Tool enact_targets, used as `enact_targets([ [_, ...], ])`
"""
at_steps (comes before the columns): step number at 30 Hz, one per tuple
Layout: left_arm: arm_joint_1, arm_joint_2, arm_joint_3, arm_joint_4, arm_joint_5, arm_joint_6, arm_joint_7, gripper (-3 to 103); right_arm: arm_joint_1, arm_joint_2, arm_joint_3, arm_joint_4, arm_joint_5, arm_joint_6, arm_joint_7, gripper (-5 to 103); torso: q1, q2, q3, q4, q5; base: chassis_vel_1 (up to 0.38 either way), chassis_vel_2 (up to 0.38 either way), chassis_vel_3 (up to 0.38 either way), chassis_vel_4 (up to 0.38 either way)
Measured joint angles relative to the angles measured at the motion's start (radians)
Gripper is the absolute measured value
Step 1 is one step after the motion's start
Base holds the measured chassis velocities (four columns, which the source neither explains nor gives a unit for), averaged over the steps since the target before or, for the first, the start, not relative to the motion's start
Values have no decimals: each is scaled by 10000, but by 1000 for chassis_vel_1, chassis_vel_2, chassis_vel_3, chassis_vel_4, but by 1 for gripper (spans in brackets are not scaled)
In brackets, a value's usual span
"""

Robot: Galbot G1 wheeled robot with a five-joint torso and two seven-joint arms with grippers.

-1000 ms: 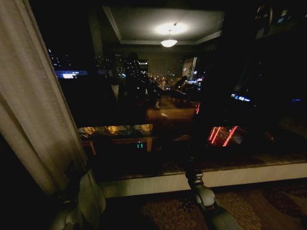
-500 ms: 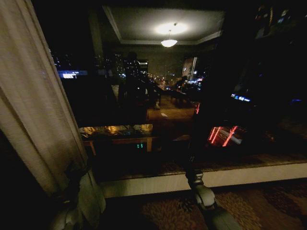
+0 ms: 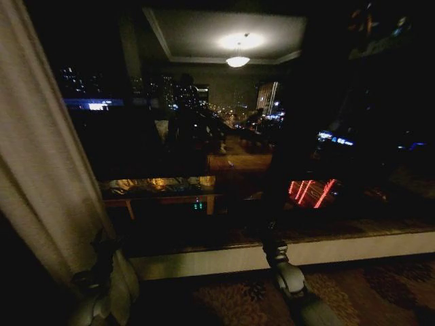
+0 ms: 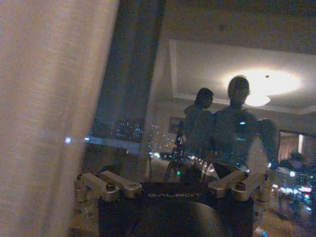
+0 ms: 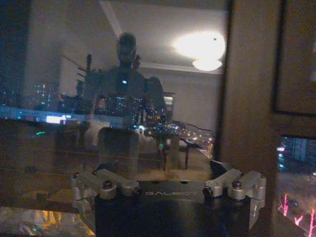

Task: Open the curtains by pulling them apart, changing their state from closed to fully open.

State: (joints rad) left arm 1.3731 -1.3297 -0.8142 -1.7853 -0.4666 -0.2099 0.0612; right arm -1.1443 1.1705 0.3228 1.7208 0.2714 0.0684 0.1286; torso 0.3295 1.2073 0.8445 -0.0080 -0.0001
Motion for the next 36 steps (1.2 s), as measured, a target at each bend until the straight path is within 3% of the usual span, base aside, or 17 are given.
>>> enact_targets([
  [36, -3, 1, -1, 7, 4, -2, 11, 100, 0, 0, 0, 0, 0, 0, 0, 100, -1, 3, -3, 0, -1, -354, -349, 345, 347],
])
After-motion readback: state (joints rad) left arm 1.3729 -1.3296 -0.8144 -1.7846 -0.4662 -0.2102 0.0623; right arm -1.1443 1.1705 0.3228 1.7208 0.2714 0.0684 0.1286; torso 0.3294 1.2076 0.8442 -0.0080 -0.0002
